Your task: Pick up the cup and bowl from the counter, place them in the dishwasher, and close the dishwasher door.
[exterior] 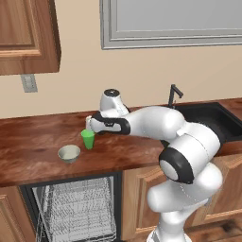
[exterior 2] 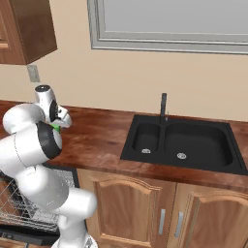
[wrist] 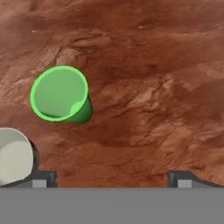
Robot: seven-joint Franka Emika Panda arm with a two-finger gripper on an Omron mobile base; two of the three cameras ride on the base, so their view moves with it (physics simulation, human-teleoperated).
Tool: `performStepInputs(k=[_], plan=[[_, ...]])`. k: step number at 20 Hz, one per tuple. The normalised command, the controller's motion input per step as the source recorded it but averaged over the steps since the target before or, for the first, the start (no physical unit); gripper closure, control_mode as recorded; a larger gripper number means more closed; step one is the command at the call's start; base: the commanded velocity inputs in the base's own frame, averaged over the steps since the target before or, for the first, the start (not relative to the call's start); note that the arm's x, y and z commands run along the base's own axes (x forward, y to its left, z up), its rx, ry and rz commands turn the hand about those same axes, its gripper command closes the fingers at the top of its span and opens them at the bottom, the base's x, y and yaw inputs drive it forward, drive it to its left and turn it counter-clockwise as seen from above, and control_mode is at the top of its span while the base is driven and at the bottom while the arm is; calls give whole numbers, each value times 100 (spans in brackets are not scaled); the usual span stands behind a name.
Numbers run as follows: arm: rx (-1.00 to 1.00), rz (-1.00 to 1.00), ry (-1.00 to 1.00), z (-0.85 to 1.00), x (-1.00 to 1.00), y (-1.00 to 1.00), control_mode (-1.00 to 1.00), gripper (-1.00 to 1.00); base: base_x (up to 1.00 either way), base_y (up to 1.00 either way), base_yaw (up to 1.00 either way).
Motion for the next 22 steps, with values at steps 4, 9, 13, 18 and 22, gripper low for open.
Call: performStepInputs(k=[4,9,13,18,22], plan=[[1,-1,0,-16,21,15,-100,-100,0,0,0],[0,-1,0,-15,18,14,-100,-100,0,0,0],[0,-1,0,-16,17,10,-100,-100,0,0,0],[0,-1,0,-14,17,8,-100,-100,0,0,0],[0,-1,0,-10,18,8,-100,-100,0,0,0]])
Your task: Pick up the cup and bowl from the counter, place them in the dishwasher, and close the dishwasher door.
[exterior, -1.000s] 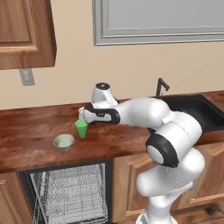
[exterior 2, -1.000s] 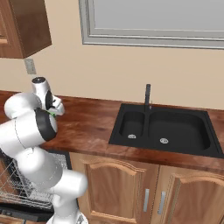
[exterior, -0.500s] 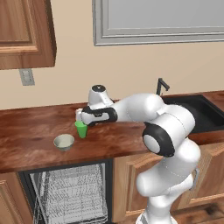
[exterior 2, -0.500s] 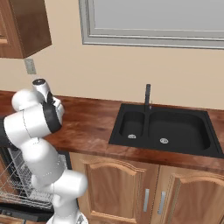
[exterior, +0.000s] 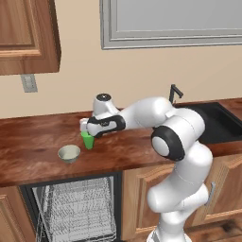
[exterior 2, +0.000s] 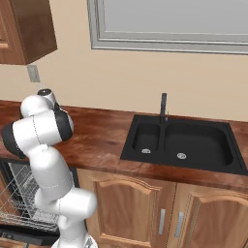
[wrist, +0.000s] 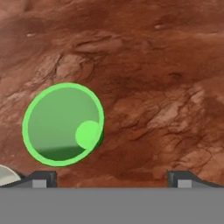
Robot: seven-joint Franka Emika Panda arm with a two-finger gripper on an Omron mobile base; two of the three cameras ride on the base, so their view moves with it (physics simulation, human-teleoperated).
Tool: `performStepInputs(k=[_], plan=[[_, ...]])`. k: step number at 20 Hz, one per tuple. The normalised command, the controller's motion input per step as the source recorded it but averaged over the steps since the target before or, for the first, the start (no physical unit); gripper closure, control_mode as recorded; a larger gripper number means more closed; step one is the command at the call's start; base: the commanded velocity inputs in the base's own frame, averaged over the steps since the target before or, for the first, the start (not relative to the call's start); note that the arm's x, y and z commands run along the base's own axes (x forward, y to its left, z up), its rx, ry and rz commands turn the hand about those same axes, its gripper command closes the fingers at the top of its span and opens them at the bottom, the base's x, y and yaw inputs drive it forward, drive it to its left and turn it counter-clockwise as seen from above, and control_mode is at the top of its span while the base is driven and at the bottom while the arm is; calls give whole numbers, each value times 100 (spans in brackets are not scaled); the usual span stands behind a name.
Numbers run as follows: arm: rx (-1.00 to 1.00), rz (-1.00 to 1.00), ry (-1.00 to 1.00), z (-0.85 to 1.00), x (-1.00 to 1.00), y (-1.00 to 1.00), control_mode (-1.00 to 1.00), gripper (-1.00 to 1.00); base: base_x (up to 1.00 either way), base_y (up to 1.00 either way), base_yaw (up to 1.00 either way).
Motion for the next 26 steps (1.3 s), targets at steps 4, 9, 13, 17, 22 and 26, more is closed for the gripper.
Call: performStepInputs(k=[4,9,13,17,22,26], plan=[[0,-1,0,-9,19,6,-100,-100,0,0,0],[1,-1,0,-8,19,4,-100,-100,0,0,0],[1,-1,0,-9,22,4,-100,-100,0,0,0],[1,-1,0,-13,23,5,-100,-100,0,0,0],[2,0,0,-17,27,9,-100,-100,0,0,0],[2,0,0,-18,27,13,-100,-100,0,0,0]])
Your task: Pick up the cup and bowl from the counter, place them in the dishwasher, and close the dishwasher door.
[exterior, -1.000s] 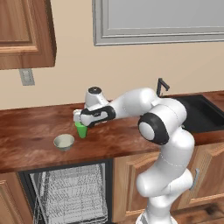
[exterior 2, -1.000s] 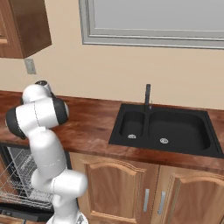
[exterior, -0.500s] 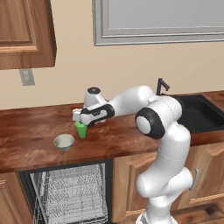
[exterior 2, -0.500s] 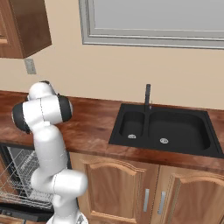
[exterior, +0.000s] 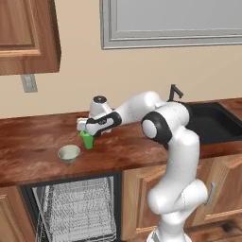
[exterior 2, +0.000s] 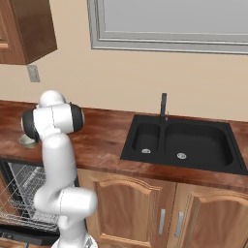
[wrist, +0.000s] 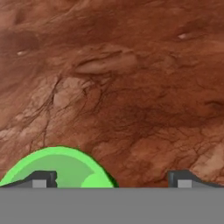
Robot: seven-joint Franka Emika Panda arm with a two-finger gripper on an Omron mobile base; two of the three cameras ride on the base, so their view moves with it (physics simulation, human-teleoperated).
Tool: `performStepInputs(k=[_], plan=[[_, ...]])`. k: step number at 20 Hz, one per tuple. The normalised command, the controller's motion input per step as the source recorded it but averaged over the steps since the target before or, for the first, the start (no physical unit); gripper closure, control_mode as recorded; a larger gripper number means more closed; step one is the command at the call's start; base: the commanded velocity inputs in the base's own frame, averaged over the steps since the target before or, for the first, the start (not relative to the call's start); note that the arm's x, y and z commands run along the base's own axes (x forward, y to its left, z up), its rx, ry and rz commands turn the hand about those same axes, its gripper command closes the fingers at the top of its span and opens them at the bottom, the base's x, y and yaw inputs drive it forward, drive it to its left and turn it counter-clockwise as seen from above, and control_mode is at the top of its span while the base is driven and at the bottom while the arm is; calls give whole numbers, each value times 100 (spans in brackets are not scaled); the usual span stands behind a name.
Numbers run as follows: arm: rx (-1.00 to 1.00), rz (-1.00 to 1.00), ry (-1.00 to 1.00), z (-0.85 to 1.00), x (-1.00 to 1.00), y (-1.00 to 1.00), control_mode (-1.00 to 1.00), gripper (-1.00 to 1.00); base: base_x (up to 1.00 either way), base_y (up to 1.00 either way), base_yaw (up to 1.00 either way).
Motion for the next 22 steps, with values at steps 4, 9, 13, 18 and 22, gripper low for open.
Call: performStepInputs(k=[4,9,13,18,22], plan=[[1,0,0,-22,16,17,-100,100,0,0,0],[0,0,0,-6,-17,2,-100,100,0,0,0],[0,0,-4,0,-43,-1,-100,100,0,0,0],[0,0,-7,7,-48,-7,-100,100,0,0,0],[0,0,-8,25,-44,-1,-100,100,0,0,0]])
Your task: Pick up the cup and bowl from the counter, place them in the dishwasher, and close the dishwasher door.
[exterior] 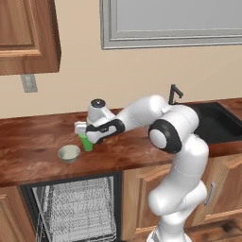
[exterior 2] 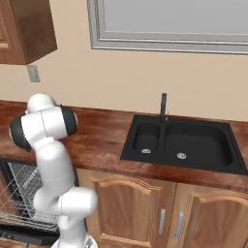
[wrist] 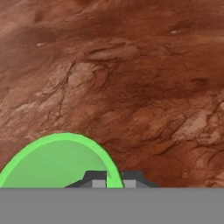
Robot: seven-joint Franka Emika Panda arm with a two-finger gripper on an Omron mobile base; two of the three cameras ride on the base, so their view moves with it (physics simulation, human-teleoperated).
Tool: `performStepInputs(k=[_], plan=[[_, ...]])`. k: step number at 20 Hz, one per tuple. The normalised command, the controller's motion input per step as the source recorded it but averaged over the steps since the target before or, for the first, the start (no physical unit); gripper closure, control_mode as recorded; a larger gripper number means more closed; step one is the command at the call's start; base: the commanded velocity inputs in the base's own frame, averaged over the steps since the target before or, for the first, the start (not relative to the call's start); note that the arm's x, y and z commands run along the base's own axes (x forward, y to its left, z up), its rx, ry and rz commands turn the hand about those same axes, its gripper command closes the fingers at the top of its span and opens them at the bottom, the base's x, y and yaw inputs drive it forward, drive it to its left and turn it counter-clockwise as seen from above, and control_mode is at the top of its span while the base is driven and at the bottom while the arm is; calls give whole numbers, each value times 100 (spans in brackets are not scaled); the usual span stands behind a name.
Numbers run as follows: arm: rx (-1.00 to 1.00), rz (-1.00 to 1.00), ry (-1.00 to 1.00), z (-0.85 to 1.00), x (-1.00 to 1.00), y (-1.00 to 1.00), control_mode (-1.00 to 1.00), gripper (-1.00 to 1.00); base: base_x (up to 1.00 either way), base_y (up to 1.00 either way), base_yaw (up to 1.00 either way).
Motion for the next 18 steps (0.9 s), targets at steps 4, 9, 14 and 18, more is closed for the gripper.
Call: performStepInputs(k=[4,9,14,18], plan=[[2,2,-5,24,-29,-6,-100,100,0,0,0],[3,7,-3,16,-34,-1,-100,100,0,0,0],[-2,21,-3,24,-51,0,-100,100,0,0,0],[-8,24,-2,27,-52,0,-100,100,0,0,0]])
